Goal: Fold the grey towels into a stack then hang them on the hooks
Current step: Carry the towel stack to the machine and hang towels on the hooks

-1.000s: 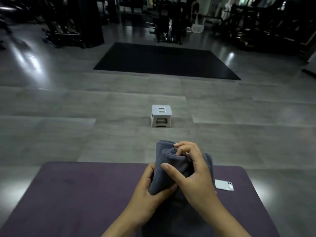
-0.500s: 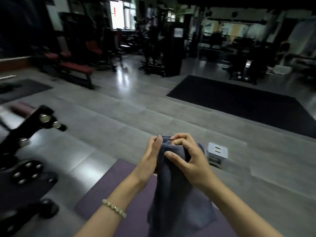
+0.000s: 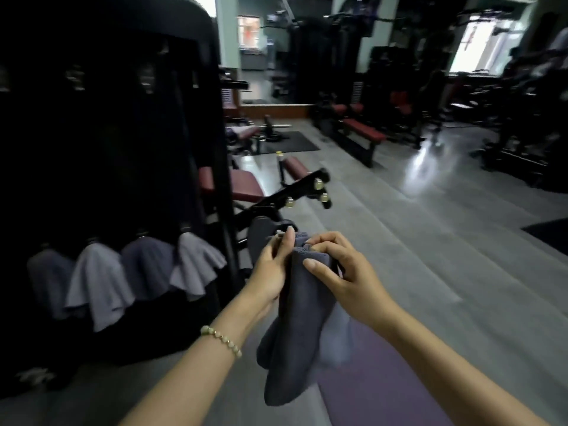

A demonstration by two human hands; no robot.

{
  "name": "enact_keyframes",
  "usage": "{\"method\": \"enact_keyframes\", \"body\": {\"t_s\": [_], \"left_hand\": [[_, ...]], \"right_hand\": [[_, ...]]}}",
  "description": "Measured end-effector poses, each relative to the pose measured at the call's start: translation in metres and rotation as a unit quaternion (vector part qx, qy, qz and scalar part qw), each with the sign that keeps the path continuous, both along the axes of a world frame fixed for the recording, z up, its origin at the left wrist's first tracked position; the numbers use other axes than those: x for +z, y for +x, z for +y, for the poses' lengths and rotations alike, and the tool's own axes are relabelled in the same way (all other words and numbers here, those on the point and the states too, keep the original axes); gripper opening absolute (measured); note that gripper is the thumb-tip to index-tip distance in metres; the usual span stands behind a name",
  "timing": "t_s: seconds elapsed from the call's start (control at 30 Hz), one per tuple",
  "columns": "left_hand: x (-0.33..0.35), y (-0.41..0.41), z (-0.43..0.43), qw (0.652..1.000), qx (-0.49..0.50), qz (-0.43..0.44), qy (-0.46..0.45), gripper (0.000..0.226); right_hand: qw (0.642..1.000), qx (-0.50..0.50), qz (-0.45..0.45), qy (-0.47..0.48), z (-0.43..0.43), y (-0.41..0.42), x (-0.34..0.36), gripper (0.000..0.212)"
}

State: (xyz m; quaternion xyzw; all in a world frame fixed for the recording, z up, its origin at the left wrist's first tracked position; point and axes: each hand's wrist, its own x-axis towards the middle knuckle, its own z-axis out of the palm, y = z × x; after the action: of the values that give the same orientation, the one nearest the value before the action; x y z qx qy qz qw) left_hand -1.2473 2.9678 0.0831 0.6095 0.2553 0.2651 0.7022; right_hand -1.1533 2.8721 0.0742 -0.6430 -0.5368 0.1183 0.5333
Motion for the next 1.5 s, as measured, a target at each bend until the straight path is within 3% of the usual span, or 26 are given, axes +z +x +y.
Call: {"method": "enact_keyframes", "body": {"t_s": [0.07,0.2,0.33,0.37,0.53,0.67,0.73,0.83,1.0,1.17,1.37,1.5], "left_hand": [[-0.008,-0.043,0.038,0.998,0.069,0.003,0.007,0.027],[-0.028,-0.147,0.119,0.983,0.180,0.023,0.033,0.047],[-0.023,-0.272,0.180,0.971,0.221,0.021,0.093,0.022],[-0.023,-0.300,0.193,0.966,0.229,0.040,0.113,0.026],[-0.041,-0.413,0.244,0.937,0.170,0.219,0.211,0.036],[-0.038,-0.471,0.263,0.937,0.103,0.255,0.214,0.051],[-0.035,-0.486,0.269,0.935,0.056,0.284,0.204,0.057],[-0.027,-0.495,0.279,0.940,0.008,0.269,0.212,0.070],[-0.022,-0.492,0.315,0.932,0.005,0.253,0.261,0.028],[-0.002,-0.480,0.360,0.934,0.026,0.231,0.271,0.031],[0.042,-0.447,0.417,0.938,0.025,0.216,0.270,0.030],[0.073,-0.428,0.451,0.941,0.042,0.213,0.261,0.029]], "right_hand": [[0.999,0.034,-0.009,-0.006,0.031,-0.030,-0.003,0.011],[0.996,0.076,-0.044,-0.025,0.090,-0.084,-0.008,0.010],[0.985,0.147,-0.078,-0.054,0.152,-0.144,-0.011,0.004],[0.980,0.162,-0.101,-0.058,0.168,-0.160,-0.012,0.007],[0.946,0.249,-0.187,-0.092,0.239,-0.246,-0.030,0.013],[0.904,0.294,-0.301,-0.074,0.282,-0.307,-0.029,0.032],[0.905,0.296,-0.298,-0.072,0.302,-0.330,-0.024,0.036],[0.908,0.316,-0.268,-0.067,0.329,-0.356,-0.015,0.019],[0.907,0.354,-0.209,-0.085,0.365,-0.379,0.002,0.017],[0.917,0.348,-0.168,-0.103,0.406,-0.364,0.030,0.014],[0.912,0.365,-0.090,-0.164,0.466,-0.323,0.056,0.057],[0.905,0.393,-0.040,-0.155,0.501,-0.298,0.079,0.052]]}}
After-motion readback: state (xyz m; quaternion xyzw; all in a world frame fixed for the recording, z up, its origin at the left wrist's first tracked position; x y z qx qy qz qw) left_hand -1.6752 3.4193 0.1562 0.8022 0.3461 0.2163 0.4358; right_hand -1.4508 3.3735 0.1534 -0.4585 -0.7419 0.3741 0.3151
